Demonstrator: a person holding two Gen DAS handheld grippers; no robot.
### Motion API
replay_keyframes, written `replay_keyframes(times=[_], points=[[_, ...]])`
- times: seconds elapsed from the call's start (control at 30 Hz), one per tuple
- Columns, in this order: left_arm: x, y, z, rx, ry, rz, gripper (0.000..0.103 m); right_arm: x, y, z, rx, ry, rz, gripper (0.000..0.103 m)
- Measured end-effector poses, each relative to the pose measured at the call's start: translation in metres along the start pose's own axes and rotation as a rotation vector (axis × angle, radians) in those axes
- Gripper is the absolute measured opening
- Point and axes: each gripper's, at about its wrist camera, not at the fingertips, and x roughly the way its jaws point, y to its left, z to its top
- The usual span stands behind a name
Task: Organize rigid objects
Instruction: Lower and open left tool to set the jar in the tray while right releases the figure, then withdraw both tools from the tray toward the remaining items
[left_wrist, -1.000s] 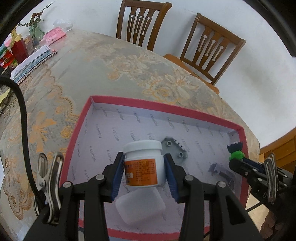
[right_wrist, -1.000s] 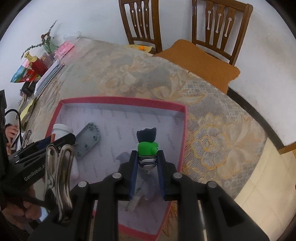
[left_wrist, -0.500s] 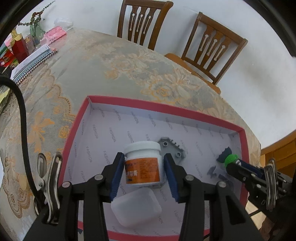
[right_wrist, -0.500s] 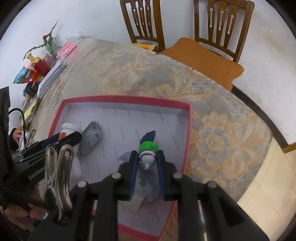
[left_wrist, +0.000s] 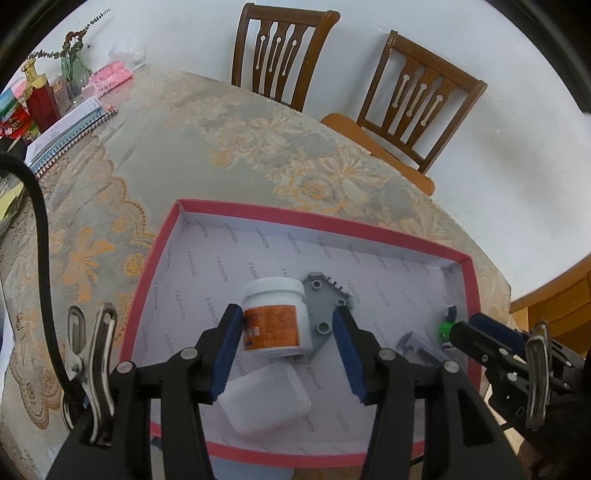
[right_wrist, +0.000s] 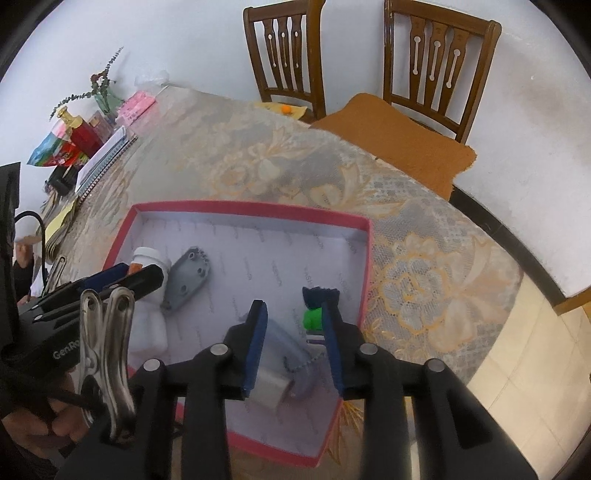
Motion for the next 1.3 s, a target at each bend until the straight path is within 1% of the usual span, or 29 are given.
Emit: replay_keyframes(times=[0.4, 0.63, 1.03, 1.3], points=[[-0.029, -0.002, -0.017, 0.006, -0.028, -0.023, 0.053, -0.018, 0.009, -0.016, -0.007, -0.025, -0.023, 0.032], [-0.05, 0.003, -0.032, 0.01, -0.047, -0.04, 0.053, -0.032, 0.02, -0.032, -0.003, -0.037, -0.005, 0.032], [-0.082, 0.025, -0.06, -0.006, -0.074, -0.04, 0.053, -0.047, 0.053, -0.062, -0.04, -0.036, 0.014, 0.032], [-0.094, 0.039, -0.072, -0.01, -0.08, -0.036, 0.053, -0.051, 0.07, -0.079, -0.053, -0.03, 0.02, 0.032]])
